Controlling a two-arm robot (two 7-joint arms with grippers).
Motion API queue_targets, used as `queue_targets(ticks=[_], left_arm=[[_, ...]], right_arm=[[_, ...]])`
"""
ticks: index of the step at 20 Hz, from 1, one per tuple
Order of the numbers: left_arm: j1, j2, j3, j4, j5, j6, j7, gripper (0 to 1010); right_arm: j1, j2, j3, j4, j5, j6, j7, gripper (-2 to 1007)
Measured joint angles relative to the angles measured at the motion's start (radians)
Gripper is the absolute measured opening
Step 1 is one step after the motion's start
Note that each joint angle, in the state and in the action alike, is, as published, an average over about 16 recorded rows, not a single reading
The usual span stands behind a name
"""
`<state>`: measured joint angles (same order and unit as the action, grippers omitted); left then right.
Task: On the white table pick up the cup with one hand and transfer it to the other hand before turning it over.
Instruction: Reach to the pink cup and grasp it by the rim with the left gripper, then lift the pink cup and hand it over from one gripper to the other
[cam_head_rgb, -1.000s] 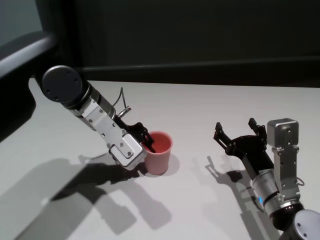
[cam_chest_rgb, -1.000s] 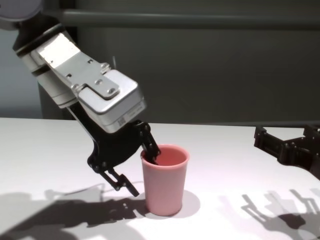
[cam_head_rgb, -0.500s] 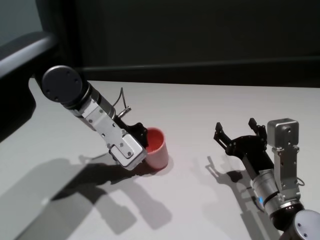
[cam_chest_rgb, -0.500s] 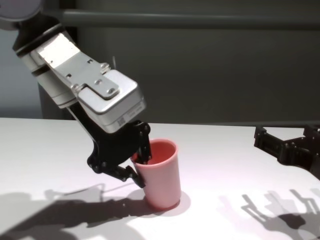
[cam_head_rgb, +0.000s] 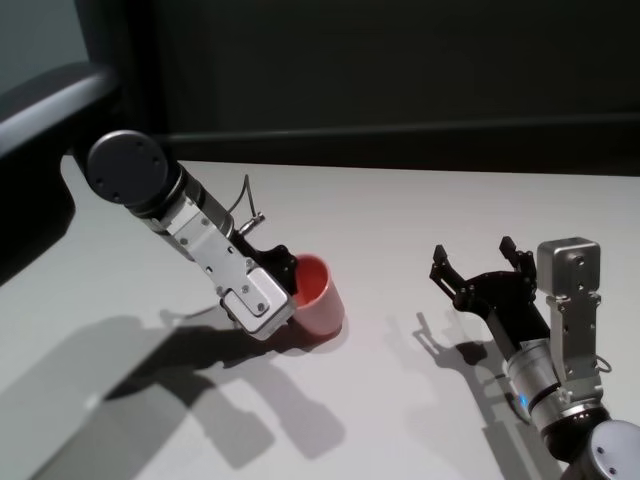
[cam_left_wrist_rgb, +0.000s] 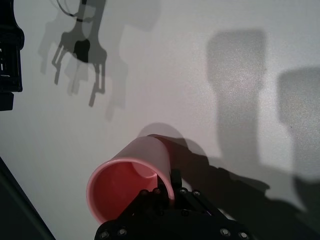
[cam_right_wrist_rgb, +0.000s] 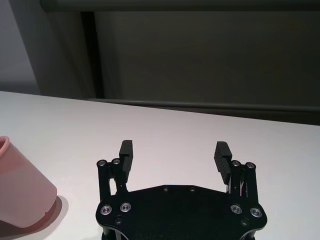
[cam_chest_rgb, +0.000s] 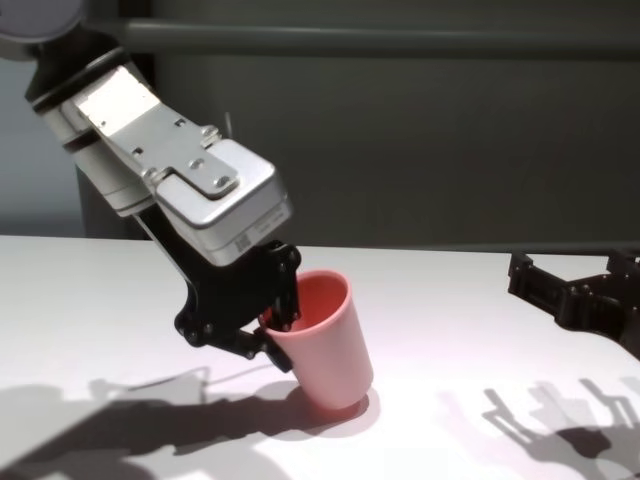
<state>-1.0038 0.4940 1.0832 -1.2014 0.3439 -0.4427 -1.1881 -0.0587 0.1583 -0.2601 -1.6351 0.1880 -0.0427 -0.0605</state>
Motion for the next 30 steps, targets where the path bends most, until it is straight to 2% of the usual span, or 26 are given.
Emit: queue_targets(ticks=[5,9,16,22,26,30], left_arm=[[0.002,0.001,-0.002,-0.001,-0.003,0.003,0.006,48],[0.009,0.007,-0.010,-0.007,-0.019,0.016,0.020,48],[0.036,0.031,-0.044,-0.024,-0.086,0.063,0.061,48],[0.073,0.063,-0.097,-0.045,-0.190,0.122,0.106,48],[0.110,0.082,-0.152,-0.055,-0.297,0.158,0.139,48],[0.149,0.090,-0.213,-0.059,-0.417,0.186,0.167,48]], right_arm=[[0.000,0.000,0.000,0.000,0.000,0.000,0.000,1000],[0.000,0.000,0.000,0.000,0.000,0.000,0.000,1000],[0.000,0.000,0.000,0.000,0.000,0.000,0.000,1000],[0.000,0.000,0.000,0.000,0.000,0.000,0.000,1000],[0.000,0.000,0.000,0.000,0.000,0.000,0.000,1000],[0.000,0.000,0.000,0.000,0.000,0.000,0.000,1000]])
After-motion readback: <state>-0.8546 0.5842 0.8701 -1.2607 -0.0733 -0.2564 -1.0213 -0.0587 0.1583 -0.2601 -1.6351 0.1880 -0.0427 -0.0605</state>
